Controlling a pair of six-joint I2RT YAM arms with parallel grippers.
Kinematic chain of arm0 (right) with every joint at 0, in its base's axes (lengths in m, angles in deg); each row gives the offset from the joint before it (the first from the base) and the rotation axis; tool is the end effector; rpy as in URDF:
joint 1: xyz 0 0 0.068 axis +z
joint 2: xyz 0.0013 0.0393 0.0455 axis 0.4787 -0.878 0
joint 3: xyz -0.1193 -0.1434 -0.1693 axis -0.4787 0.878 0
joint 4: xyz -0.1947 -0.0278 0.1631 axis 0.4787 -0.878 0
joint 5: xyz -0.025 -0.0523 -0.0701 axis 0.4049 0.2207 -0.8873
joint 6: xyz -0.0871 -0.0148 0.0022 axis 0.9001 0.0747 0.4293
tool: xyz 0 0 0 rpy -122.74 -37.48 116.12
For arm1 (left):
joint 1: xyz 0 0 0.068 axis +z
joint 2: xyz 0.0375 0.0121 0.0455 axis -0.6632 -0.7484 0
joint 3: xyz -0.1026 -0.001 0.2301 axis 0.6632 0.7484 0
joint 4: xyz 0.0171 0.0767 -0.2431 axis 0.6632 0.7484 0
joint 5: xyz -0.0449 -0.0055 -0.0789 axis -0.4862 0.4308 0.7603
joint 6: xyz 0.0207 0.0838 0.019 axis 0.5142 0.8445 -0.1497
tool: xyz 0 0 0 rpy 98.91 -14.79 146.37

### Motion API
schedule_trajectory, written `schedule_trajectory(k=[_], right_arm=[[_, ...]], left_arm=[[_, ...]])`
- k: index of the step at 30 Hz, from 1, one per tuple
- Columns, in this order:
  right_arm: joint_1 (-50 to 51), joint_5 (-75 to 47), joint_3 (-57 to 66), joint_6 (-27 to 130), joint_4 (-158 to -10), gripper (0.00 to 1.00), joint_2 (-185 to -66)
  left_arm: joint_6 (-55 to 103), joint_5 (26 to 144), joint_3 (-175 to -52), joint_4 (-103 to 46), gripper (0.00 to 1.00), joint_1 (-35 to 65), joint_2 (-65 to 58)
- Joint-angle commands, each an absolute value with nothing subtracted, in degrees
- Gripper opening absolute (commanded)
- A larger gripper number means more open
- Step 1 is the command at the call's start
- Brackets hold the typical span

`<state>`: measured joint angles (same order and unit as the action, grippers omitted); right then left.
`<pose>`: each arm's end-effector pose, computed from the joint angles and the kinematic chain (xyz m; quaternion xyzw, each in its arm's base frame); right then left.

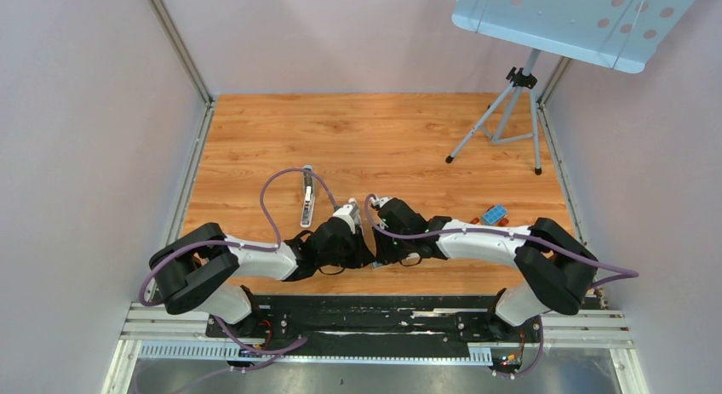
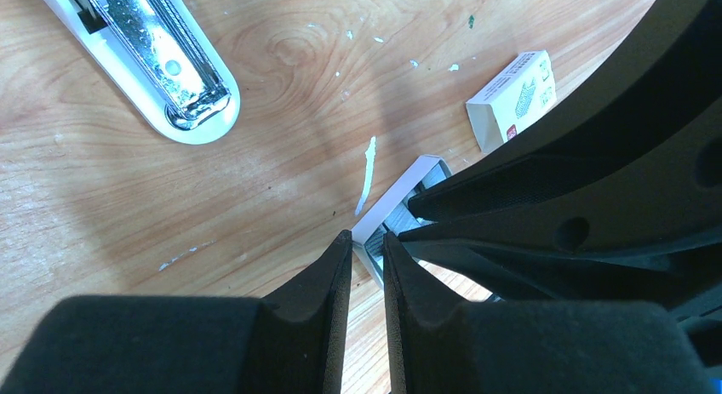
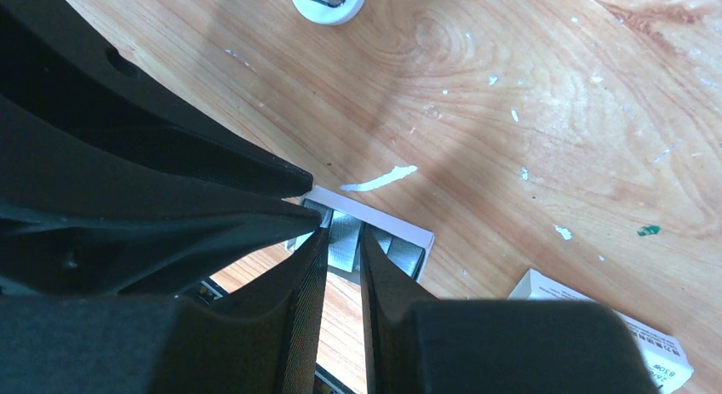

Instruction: Load the staples into the stapler

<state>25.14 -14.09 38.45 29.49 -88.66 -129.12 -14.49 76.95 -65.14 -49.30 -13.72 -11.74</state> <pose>0.1772 0.2585 0.1210 -0.2228 0.9074 0.2769 0.2244 0.1632 -0.2361 0.0874 0.0438 0.8930 -0.3568 0.2708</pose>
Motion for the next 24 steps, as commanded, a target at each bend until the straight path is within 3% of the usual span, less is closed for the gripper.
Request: schedule_trajectory(k=[1,24], right_arm=[[26.41,-15.83,36.45,29.87,-90.91,0.24,-130.57],[27.48,-21.40,34.27,31.27,-97.80,0.23,-130.11]], left_arm=[[-13.77,75.17,-65.40,-45.63,0.21,-14.43,-12.32],[-13.05,74.52,-65.76,-44.45,0.21,-14.44,-12.43]])
